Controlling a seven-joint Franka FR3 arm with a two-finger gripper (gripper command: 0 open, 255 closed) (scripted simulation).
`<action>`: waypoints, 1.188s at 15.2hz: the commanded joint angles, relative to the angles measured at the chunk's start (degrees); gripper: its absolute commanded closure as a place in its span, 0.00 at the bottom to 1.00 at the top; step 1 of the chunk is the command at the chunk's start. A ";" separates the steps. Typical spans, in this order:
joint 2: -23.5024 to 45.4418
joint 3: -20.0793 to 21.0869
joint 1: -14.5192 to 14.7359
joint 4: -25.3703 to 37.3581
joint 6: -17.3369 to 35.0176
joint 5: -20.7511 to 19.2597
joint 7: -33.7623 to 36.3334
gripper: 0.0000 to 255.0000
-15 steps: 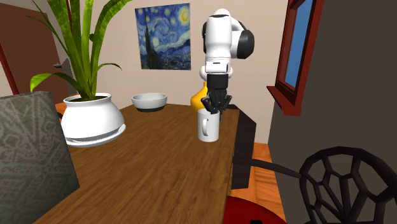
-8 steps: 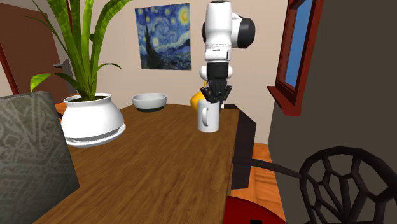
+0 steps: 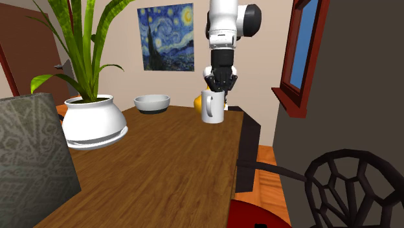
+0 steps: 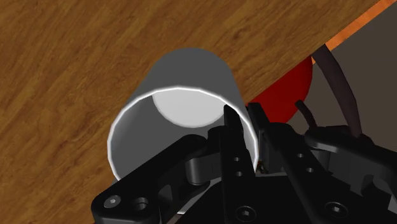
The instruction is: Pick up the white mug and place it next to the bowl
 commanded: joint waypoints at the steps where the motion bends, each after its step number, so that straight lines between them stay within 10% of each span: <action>1: -0.20 -0.04 -0.06 1.27 -1.49 -0.05 0.02 1.00; 12: -0.05 -0.14 -0.36 9.33 -9.38 -0.12 0.25 1.00; 18: -5.65 -2.30 -4.39 1.08 -6.92 0.04 -6.38 1.00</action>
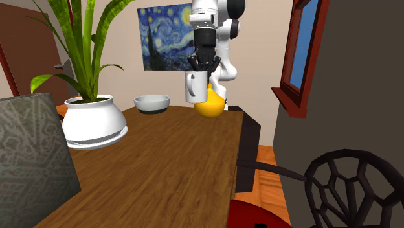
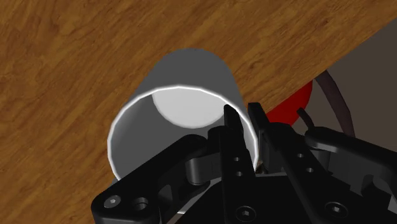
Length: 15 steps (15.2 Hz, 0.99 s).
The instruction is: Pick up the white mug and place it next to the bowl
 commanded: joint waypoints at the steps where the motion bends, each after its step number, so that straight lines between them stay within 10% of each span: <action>1: -1.28 -0.80 -1.48 -1.44 0.09 0.12 -2.41 1.00; 15: -5.10 -7.12 -11.95 -6.90 0.96 1.54 -19.65 1.00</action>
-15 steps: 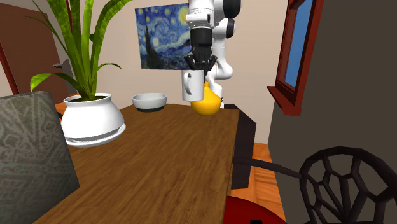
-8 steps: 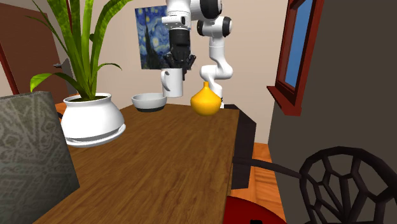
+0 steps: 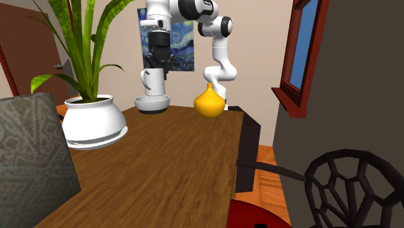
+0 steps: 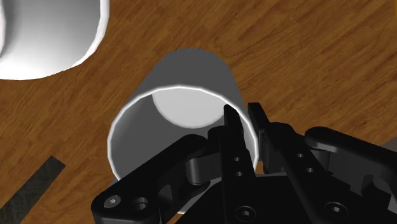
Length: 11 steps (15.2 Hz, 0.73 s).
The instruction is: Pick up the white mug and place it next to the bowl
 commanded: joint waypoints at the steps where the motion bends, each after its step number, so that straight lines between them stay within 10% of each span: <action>1: 0.28 -1.01 -1.78 0.17 -0.06 0.44 -2.91 1.00; 11: 4.94 -5.15 -10.68 5.42 -1.85 3.54 -15.85 1.00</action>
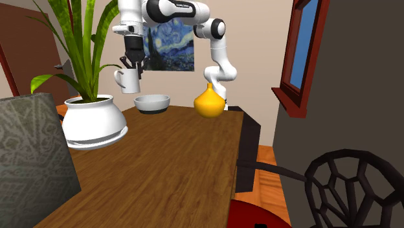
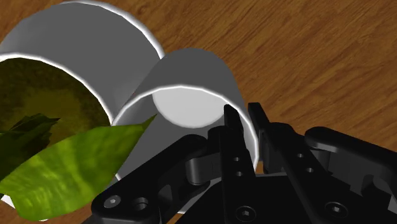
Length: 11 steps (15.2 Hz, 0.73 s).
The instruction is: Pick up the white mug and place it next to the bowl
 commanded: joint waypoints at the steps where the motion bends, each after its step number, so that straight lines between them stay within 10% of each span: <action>1: 0.44 -0.22 -0.65 -0.29 0.62 0.28 -1.10 1.00; 11: 1.01 -0.01 -0.26 -7.24 8.05 0.79 -1.77 1.00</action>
